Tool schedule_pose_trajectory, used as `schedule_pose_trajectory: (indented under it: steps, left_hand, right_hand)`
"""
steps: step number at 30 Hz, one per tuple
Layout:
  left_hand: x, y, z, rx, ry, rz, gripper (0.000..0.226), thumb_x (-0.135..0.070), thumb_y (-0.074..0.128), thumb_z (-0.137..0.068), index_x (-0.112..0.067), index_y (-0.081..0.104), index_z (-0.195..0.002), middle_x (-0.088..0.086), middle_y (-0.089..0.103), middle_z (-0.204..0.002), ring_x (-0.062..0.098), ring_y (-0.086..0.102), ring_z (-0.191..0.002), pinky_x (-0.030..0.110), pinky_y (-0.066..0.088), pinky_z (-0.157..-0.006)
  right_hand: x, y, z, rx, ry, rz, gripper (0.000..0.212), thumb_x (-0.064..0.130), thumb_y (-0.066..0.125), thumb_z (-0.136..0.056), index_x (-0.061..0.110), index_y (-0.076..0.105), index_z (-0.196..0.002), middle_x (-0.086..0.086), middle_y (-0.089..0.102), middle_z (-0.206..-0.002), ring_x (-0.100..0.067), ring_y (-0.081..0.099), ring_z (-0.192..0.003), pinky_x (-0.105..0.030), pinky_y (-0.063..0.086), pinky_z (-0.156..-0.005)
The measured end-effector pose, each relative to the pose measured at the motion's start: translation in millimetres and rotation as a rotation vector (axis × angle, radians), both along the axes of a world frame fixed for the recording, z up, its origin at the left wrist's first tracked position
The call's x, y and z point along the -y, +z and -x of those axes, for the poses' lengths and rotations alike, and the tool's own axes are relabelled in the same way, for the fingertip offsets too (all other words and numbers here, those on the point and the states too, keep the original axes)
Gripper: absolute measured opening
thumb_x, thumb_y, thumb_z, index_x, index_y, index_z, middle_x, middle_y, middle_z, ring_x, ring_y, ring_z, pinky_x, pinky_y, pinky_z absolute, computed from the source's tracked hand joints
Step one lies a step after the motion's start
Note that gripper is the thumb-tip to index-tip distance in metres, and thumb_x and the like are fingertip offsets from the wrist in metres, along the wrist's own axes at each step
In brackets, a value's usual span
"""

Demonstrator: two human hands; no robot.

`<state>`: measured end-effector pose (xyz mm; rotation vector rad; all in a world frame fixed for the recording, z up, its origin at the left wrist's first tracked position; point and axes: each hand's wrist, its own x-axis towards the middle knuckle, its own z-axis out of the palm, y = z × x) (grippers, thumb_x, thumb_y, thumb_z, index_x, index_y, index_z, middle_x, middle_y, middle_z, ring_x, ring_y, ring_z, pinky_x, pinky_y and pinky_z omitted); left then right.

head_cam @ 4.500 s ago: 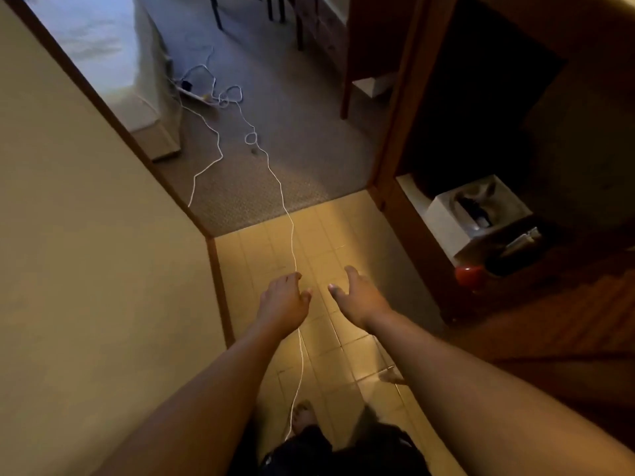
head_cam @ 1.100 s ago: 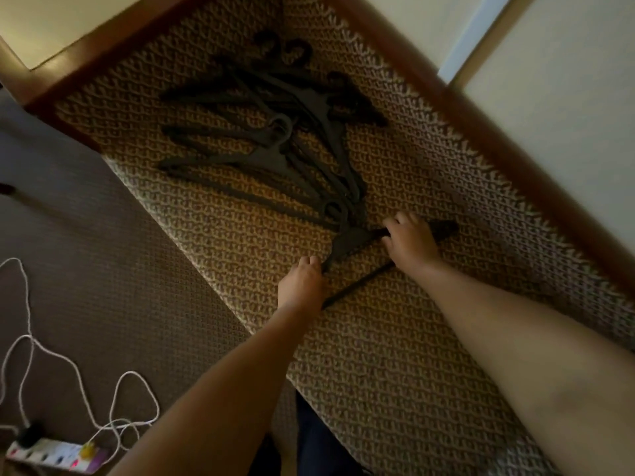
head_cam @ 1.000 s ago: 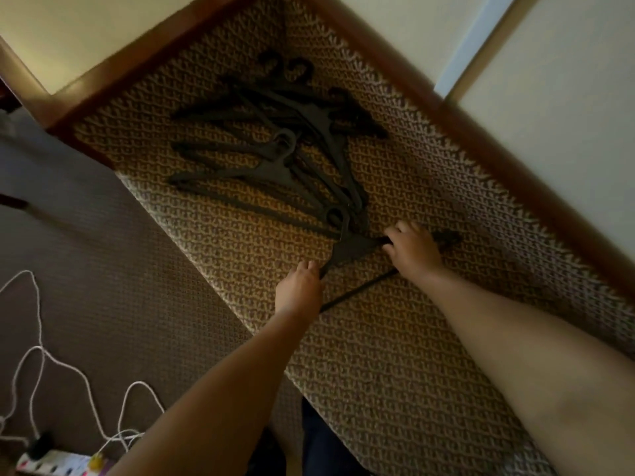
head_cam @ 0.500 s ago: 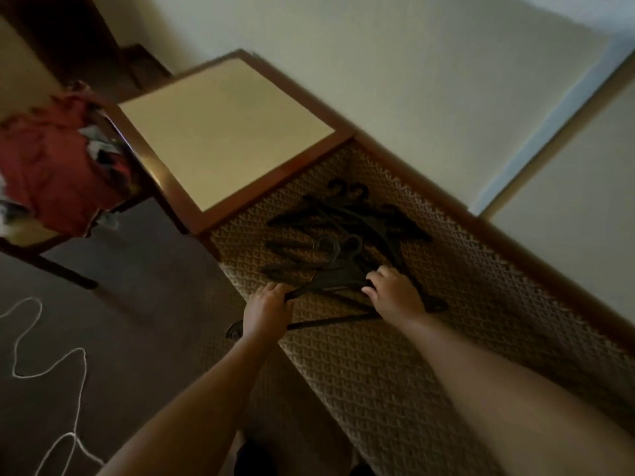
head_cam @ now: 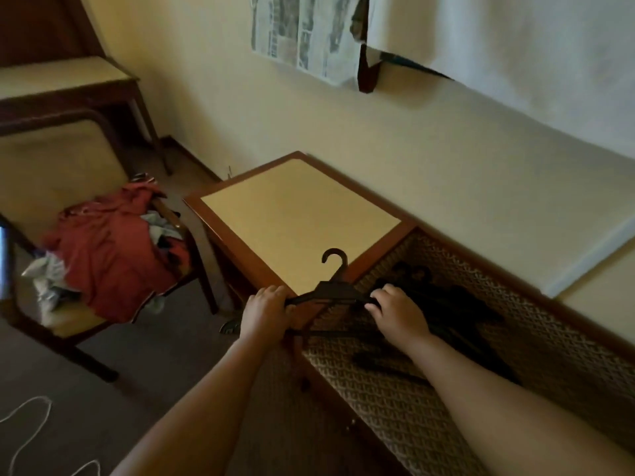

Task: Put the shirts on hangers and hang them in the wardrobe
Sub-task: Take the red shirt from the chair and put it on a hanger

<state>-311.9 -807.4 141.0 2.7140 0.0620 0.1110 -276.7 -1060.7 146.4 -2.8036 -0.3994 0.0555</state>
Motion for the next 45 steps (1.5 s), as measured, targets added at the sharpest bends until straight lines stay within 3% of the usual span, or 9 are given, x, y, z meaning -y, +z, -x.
schedule_pose_trajectory:
  steps: [10, 17, 31, 37, 45]
  left_hand:
    - [-108, 2, -124, -0.001, -0.047, -0.024, 0.013, -0.027, 0.055, -0.094, -0.022, 0.06, -0.104, -0.006, 0.059, -0.1, 0.016, 0.053, -0.098, 0.032, 0.042, -0.088]
    - [-157, 11, -239, -0.067, -0.152, -0.088, 0.013, -0.028, 0.052, -0.096, -0.022, 0.06, -0.105, -0.005, 0.059, -0.101, 0.017, 0.053, -0.098, 0.031, 0.042, -0.088]
    - [-158, -19, -457, -0.088, -0.577, -0.13, 0.013, -0.029, 0.05, -0.097, -0.025, 0.061, -0.101, -0.011, 0.055, -0.088, 0.009, 0.051, -0.083, 0.025, 0.041, -0.076]
    - [-153, -25, -532, -0.085, -0.771, -0.108, 0.015, -0.027, 0.049, -0.097, -0.023, 0.06, -0.107, -0.008, 0.053, -0.094, 0.01, 0.05, -0.086, 0.026, 0.045, -0.082]
    - [-126, -51, -587, -0.16, -0.819, -0.099, 0.018, -0.02, 0.047, -0.097, -0.02, 0.061, -0.108, -0.001, 0.058, -0.098, 0.016, 0.054, -0.09, 0.031, 0.047, -0.083]
  right_hand:
    - [-101, -10, -115, 0.054, 0.006, -0.046, 0.026, 0.03, 0.049, -0.099, 0.01, 0.061, -0.107, -0.002, 0.054, -0.102, -0.017, 0.051, -0.096, -0.022, 0.034, -0.071]
    - [-151, -11, -198, 0.028, -0.103, -0.106, 0.019, 0.029, 0.051, -0.098, 0.014, 0.061, -0.102, 0.0, 0.054, -0.099, -0.017, 0.051, -0.094, -0.025, 0.04, -0.073]
    - [-184, -32, -309, -0.018, -0.586, -0.12, 0.015, 0.025, 0.047, -0.099, 0.016, 0.057, -0.106, -0.001, 0.055, -0.101, -0.017, 0.052, -0.093, -0.027, 0.044, -0.077]
    - [-198, -34, -352, -0.065, -0.753, -0.08, 0.018, 0.013, 0.045, -0.096, 0.016, 0.056, -0.109, -0.001, 0.05, -0.107, -0.017, 0.05, -0.099, -0.029, 0.049, -0.085]
    - [-182, -48, -405, -0.204, -0.855, -0.033, 0.024, 0.003, 0.05, -0.088, 0.012, 0.055, -0.109, -0.005, 0.049, -0.108, -0.023, 0.051, -0.101, -0.033, 0.049, -0.082]
